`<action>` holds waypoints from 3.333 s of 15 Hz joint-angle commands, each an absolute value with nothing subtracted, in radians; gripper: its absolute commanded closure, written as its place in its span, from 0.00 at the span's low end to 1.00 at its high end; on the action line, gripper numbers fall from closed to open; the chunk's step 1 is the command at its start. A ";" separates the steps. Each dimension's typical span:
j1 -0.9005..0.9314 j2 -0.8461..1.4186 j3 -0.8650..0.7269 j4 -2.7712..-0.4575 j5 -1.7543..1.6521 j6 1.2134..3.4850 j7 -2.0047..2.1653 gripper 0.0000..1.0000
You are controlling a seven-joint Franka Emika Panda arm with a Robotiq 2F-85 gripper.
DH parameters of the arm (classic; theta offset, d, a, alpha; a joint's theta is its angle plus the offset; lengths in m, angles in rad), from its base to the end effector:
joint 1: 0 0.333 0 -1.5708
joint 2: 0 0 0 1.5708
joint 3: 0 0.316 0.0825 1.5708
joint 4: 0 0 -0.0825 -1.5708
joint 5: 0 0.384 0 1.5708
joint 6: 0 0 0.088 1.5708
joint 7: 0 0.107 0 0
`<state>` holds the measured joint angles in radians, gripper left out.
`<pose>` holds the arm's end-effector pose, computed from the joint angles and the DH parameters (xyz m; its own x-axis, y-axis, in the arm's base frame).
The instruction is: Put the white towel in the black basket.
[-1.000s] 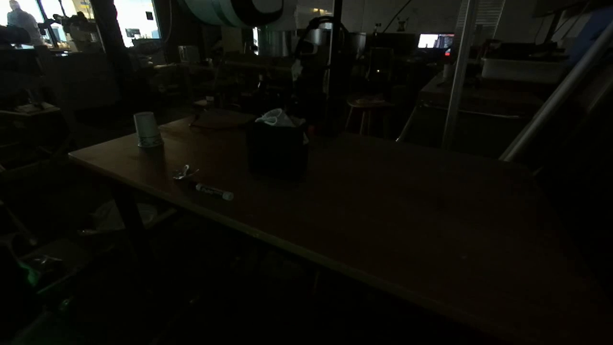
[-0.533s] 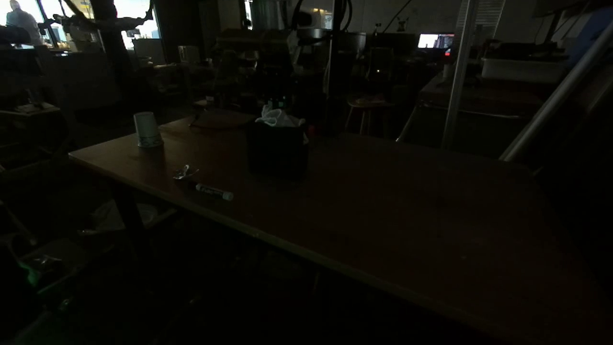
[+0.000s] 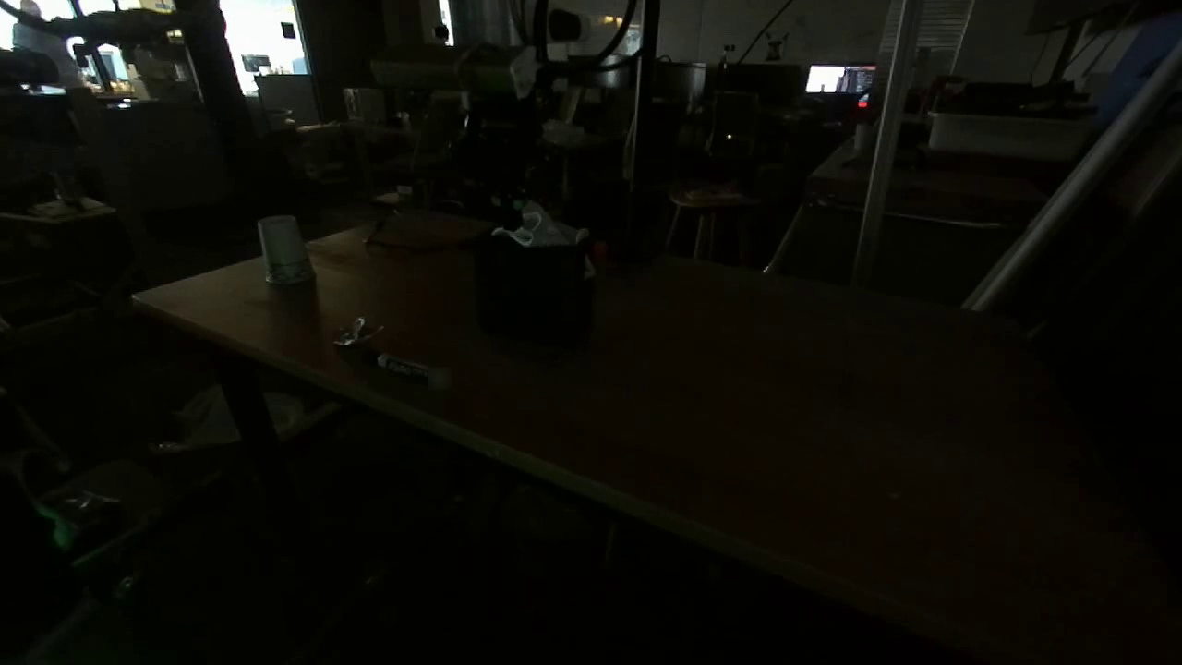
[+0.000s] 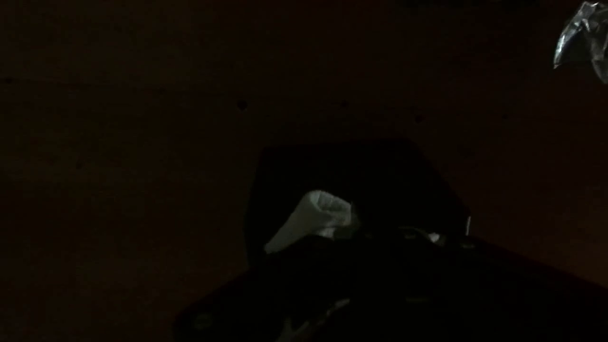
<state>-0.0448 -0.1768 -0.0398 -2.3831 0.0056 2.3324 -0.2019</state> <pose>0.4827 -0.0410 0.4019 0.9856 0.1136 0.1253 0.1127 -0.9935 0.0139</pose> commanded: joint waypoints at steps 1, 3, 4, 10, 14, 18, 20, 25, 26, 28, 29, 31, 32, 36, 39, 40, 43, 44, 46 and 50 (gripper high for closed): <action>-0.041 -0.249 -0.044 -2.442 -0.004 2.328 -0.173 1.00; -0.038 -0.250 -0.044 -2.453 -0.001 2.332 -0.172 1.00; -0.038 -0.248 -0.044 -2.456 -0.001 2.334 -0.171 1.00; -0.039 -0.194 -0.049 -2.429 0.000 2.346 -0.184 1.00; -0.038 -0.167 -0.049 -2.402 0.001 2.362 -0.197 1.00; -0.037 -0.135 -0.046 -2.355 -0.010 2.386 -0.209 1.00; -0.037 -0.116 -0.046 -2.329 -0.010 2.393 -0.217 1.00; -0.040 -0.070 -0.049 -2.287 0.006 2.397 -0.242 1.00; -0.041 -0.062 -0.049 -2.282 0.007 2.397 -0.244 1.00; -0.042 -0.048 -0.050 -2.276 0.013 2.399 -0.249 1.00; -0.043 -0.041 -0.050 -2.274 0.015 2.400 -0.250 1.00; -0.043 -0.029 -0.048 -2.271 0.017 2.401 -0.252 1.00; -0.042 -0.024 -0.046 -2.268 0.018 2.402 -0.253 1.00; -0.040 -0.013 -0.042 -2.257 0.019 2.401 -0.256 1.00; -0.037 -0.006 -0.039 -2.244 0.016 2.398 -0.258 1.00; -0.035 -0.002 -0.037 -2.238 0.016 2.396 -0.258 1.00; -0.027 0.019 -0.027 -2.219 0.016 2.391 -0.260 1.00; -0.025 0.027 -0.024 -2.214 0.015 2.390 -0.261 1.00; -0.022 0.044 -0.018 -2.205 0.001 2.390 -0.261 1.00; -0.017 0.098 -0.011 -2.209 -0.039 2.384 -0.266 1.00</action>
<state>-0.0225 0.0507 -0.0167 -2.2316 -0.0061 2.3866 -0.2560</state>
